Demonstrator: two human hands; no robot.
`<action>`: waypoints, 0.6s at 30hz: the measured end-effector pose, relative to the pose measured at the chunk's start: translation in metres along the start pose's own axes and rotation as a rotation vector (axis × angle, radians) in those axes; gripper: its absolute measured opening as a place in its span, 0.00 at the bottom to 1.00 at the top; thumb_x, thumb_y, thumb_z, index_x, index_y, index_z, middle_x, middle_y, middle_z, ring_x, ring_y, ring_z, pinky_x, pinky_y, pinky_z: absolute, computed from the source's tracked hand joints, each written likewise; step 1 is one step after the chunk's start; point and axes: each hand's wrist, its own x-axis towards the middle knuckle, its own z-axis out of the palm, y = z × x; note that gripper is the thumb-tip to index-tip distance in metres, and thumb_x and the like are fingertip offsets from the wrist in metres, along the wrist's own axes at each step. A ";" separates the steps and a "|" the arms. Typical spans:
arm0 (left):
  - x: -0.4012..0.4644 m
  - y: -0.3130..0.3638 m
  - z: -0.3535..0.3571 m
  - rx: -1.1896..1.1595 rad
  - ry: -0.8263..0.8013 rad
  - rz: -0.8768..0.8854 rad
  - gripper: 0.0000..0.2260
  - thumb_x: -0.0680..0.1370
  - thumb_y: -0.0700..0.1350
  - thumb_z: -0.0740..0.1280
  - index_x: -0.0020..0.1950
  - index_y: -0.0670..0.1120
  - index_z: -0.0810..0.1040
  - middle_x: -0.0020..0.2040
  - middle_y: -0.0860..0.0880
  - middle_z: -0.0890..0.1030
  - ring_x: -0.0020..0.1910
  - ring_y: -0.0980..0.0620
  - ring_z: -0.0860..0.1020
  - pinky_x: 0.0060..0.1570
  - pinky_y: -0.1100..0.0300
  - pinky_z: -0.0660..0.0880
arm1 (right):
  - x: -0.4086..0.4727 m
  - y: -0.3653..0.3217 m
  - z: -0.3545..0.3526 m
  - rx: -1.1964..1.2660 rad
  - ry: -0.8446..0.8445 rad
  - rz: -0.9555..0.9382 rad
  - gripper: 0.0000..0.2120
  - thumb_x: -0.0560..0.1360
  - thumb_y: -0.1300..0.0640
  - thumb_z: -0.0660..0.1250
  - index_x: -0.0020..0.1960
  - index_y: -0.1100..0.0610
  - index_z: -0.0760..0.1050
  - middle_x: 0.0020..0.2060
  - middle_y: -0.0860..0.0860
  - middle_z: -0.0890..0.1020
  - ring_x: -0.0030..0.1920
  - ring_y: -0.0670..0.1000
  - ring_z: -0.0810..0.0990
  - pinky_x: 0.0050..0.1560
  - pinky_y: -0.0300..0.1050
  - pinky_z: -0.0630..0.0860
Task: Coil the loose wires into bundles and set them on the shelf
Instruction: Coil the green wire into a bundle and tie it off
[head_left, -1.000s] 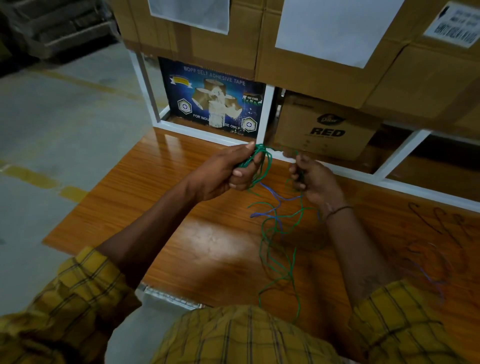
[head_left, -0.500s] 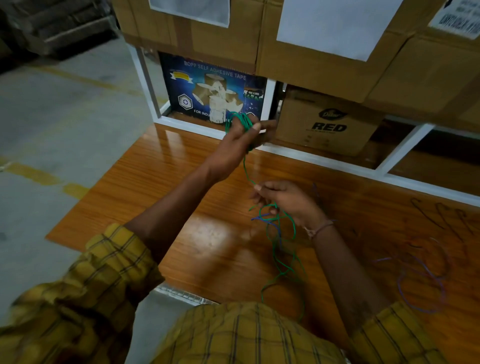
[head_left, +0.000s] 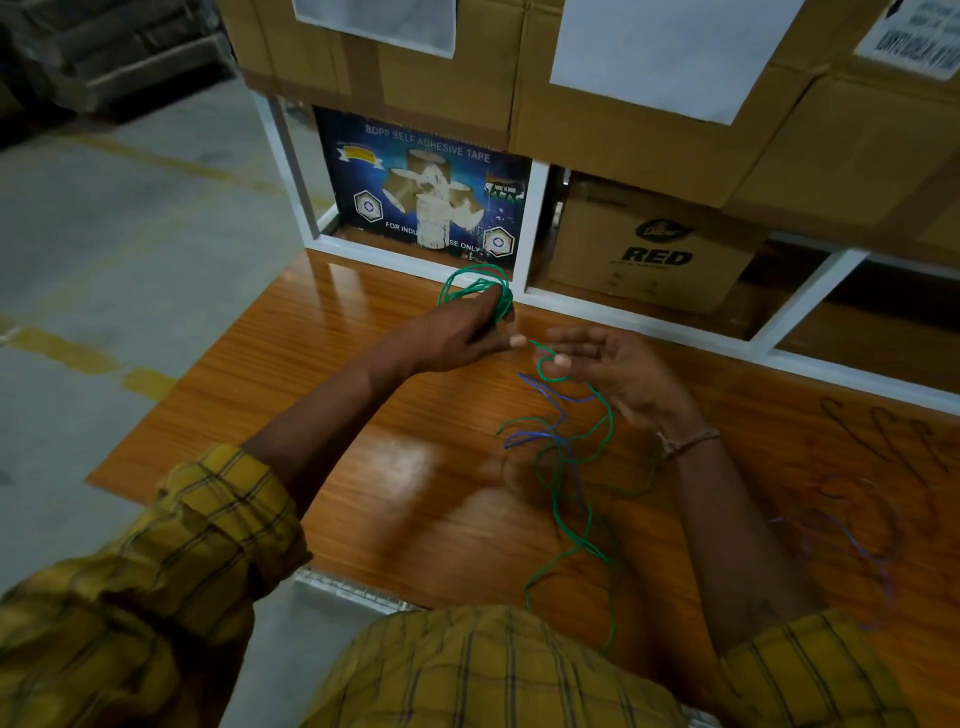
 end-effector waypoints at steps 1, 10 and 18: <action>0.000 -0.001 -0.003 0.000 0.013 0.011 0.19 0.84 0.57 0.66 0.61 0.41 0.73 0.52 0.43 0.81 0.48 0.44 0.79 0.47 0.52 0.73 | -0.001 0.001 -0.002 0.044 -0.033 0.015 0.29 0.66 0.60 0.81 0.64 0.65 0.78 0.58 0.64 0.84 0.58 0.58 0.85 0.55 0.43 0.82; 0.007 0.006 0.001 -0.002 0.320 -0.174 0.10 0.87 0.50 0.63 0.52 0.45 0.69 0.40 0.43 0.75 0.38 0.44 0.71 0.38 0.53 0.56 | 0.003 0.005 0.007 -0.090 -0.075 0.102 0.13 0.82 0.70 0.60 0.64 0.65 0.76 0.43 0.54 0.86 0.31 0.43 0.78 0.26 0.32 0.67; 0.007 -0.012 0.017 0.126 0.388 -0.210 0.13 0.88 0.50 0.61 0.57 0.40 0.75 0.44 0.36 0.83 0.41 0.34 0.80 0.37 0.45 0.76 | 0.000 -0.028 0.020 -0.350 -0.009 -0.020 0.15 0.85 0.55 0.62 0.49 0.63 0.83 0.27 0.49 0.61 0.24 0.43 0.56 0.25 0.36 0.54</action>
